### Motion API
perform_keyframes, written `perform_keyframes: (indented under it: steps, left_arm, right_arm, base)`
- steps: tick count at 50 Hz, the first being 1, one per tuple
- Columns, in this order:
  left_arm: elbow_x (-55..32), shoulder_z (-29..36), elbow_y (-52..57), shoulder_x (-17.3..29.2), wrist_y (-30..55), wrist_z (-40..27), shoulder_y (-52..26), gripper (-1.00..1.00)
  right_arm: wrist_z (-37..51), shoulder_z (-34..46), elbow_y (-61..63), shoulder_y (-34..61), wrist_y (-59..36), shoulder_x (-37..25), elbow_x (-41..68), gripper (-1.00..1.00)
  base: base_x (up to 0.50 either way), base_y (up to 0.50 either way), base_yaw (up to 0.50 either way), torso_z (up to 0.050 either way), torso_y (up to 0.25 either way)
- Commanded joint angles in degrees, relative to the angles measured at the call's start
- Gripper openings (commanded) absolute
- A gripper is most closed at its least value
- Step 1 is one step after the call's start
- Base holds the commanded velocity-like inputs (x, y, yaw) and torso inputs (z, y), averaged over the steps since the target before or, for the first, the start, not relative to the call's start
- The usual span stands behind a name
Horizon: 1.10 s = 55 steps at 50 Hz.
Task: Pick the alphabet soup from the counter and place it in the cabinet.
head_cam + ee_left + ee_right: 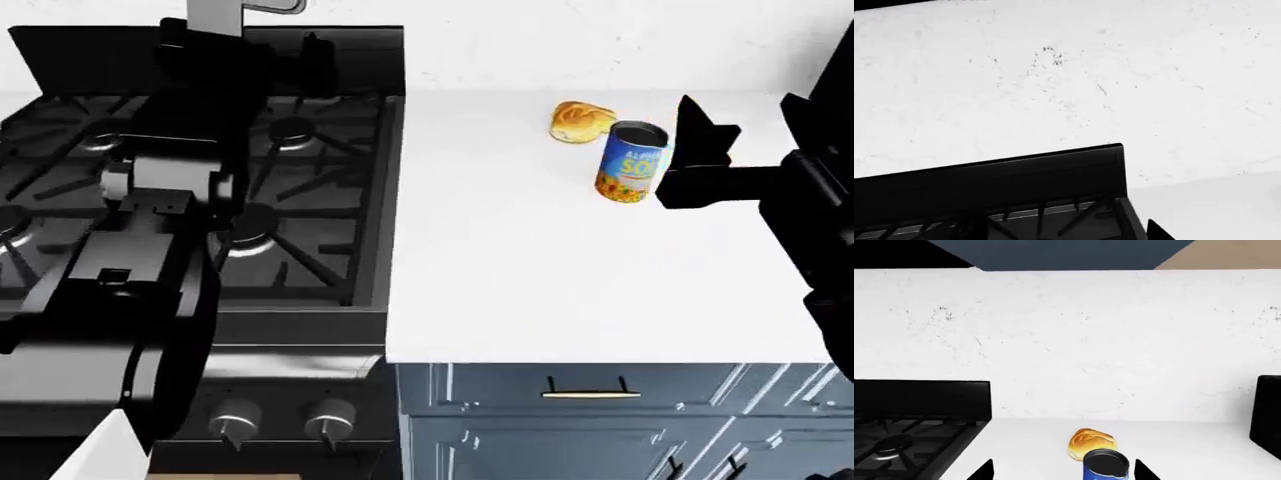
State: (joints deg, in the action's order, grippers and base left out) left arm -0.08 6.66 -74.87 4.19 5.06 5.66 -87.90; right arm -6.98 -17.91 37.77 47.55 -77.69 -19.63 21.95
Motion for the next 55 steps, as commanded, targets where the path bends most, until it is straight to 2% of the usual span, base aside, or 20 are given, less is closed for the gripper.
perform_keyframes:
  steps: [1, 31, 55]
  left_arm:
    - [0.0, 0.0, -0.1, 0.1, -0.1, -0.2, 0.7, 1.00]
    - [0.0, -0.3, -0.1, -0.7, -0.1, 0.2, 1.1, 1.00]
    - [0.1, -0.1, -0.1, -0.2, -0.4, 0.0, 0.7, 1.00]
  right_arm:
    - [0.2, -0.7, -0.4, -0.3, 0.4, -0.2, 0.2, 1.00]
    - [0.9, -3.6, -1.5, -1.8, 2.9, -0.5, 0.0, 1.00]
    - [1.2, -4.4, -1.1, -2.2, 2.8, -0.8, 0.8, 1.00]
  base:
    - [0.04, -0.50, 0.00, 0.000, 0.000]
    - [0.08, -0.49, 0.00, 0.000, 0.000]
    - [0.18, -0.46, 0.00, 0.000, 0.000]
